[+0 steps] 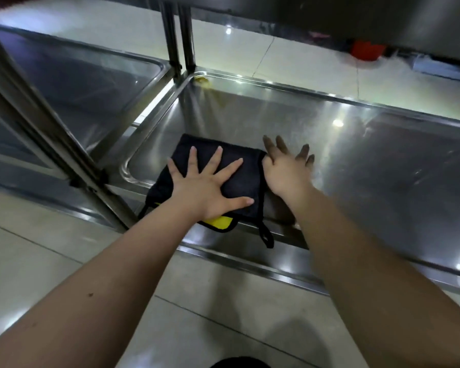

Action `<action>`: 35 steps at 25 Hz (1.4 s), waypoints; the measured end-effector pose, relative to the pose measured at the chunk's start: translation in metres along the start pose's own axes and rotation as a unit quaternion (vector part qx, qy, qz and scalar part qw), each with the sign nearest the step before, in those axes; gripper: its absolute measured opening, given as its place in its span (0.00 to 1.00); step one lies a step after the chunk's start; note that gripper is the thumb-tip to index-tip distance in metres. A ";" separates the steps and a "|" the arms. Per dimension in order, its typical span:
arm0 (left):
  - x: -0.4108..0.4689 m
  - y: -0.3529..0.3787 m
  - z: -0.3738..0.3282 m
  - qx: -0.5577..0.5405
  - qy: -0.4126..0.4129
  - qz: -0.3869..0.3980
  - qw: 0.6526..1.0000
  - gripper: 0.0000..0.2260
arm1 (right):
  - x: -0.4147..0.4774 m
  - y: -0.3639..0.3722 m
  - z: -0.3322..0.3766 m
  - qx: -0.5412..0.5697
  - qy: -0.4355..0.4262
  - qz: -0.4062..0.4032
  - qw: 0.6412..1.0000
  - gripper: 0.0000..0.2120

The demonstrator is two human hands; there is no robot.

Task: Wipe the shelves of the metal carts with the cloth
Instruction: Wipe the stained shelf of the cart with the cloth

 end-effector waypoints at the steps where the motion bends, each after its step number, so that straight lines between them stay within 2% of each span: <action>1: 0.001 0.000 0.012 -0.003 -0.007 0.001 1.000 0.40 | -0.001 0.004 0.009 -0.009 -0.010 -0.008 1.000 0.25; 5: 0.007 -0.003 0.079 -0.033 -0.053 0.026 0.998 0.40 | 0.001 0.013 0.007 -0.070 -0.022 0.011 0.997 0.26; 7: 0.013 -0.002 0.088 -0.018 -0.045 0.026 0.998 0.41 | 0.003 0.017 0.006 -0.082 -0.017 0.020 0.996 0.29; 12: 0.069 -0.020 0.063 -0.003 -0.010 -0.041 0.999 0.41 | 0.002 0.020 0.006 -0.094 -0.023 0.015 0.995 0.30; 18: 0.185 -0.063 0.035 -0.037 -0.006 -0.054 0.998 0.40 | 0.001 0.020 0.007 -0.104 -0.022 0.000 0.994 0.31; 21: 0.208 -0.073 0.027 -0.045 -0.013 -0.046 0.998 0.39 | 0.003 0.020 0.004 -0.100 -0.014 0.001 0.995 0.31; 25: 0.185 -0.064 0.026 -0.032 -0.009 -0.036 0.999 0.39 | 0.003 0.018 0.004 -0.094 -0.020 -0.001 0.995 0.31; 31: 0.074 -0.023 0.070 -0.002 -0.006 0.012 1.000 0.43 | 0.000 0.017 0.006 -0.073 -0.017 0.016 0.997 0.31; 35: 0.030 -0.009 0.082 -0.001 -0.008 0.012 1.000 0.41 | -0.006 0.007 0.003 -0.057 -0.064 0.030 0.996 0.30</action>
Point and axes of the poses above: each hand's wrist, its own x-axis towards the middle knuckle, its own y-axis out of the palm, z = x × y, the point moved 8 cm from there along x, towards the middle knuckle, and after that the axes turned 10 degrees about -y, right-handed, at the moved point
